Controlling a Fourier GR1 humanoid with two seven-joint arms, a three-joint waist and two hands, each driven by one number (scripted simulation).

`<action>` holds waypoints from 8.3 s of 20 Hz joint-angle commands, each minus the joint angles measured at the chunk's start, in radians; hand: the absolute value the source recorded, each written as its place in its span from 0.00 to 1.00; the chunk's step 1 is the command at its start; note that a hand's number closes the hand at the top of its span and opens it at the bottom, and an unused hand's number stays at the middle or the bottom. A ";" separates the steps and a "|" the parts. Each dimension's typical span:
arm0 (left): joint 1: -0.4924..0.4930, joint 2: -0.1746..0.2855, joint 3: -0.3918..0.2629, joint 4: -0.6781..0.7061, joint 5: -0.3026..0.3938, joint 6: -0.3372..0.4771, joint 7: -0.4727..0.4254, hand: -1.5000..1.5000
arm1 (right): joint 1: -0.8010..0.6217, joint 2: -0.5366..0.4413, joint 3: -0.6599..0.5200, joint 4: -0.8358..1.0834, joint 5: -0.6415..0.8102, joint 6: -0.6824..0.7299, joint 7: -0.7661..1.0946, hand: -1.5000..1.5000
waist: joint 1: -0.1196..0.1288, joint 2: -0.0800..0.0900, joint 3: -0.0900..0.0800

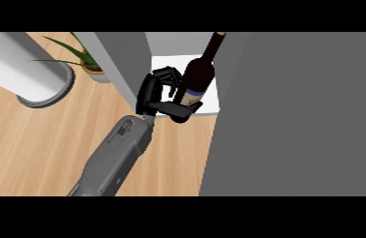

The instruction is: Pick up the wine, place it into the cabinet and close the cabinet

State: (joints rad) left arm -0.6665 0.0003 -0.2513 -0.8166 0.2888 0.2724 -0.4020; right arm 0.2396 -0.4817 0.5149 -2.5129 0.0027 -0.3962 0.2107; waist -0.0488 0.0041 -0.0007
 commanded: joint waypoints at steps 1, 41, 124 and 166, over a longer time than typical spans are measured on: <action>-0.084 0.000 0.004 0.094 0.058 0.012 -0.009 1.00 | 0.060 -0.017 0.003 -0.218 -0.059 0.005 0.097 0.00 | -0.002 0.000 -0.001; -0.478 0.046 0.078 0.738 0.108 0.236 -0.167 0.00 | 0.156 0.017 0.042 -0.115 -0.086 0.132 -0.130 0.00 | -0.082 0.032 -0.001; 0.604 0.267 -0.127 -0.686 0.377 -0.239 -0.038 0.00 | 0.282 -0.160 0.012 -0.178 -0.122 0.325 -0.120 0.00 | 0.046 -0.008 0.000; 0.708 0.592 0.217 -0.638 0.584 -0.621 0.013 0.00 | -0.499 0.310 0.232 0.184 -0.092 0.315 0.302 1.00 | 0.116 0.001 -0.008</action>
State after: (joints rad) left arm 0.0409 0.5893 -0.0412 -1.4749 0.8666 -0.3243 -0.3897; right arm -0.1175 -0.3353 0.6198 -2.3779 -0.0594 -0.0356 0.4278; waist 0.0591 0.0046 -0.0074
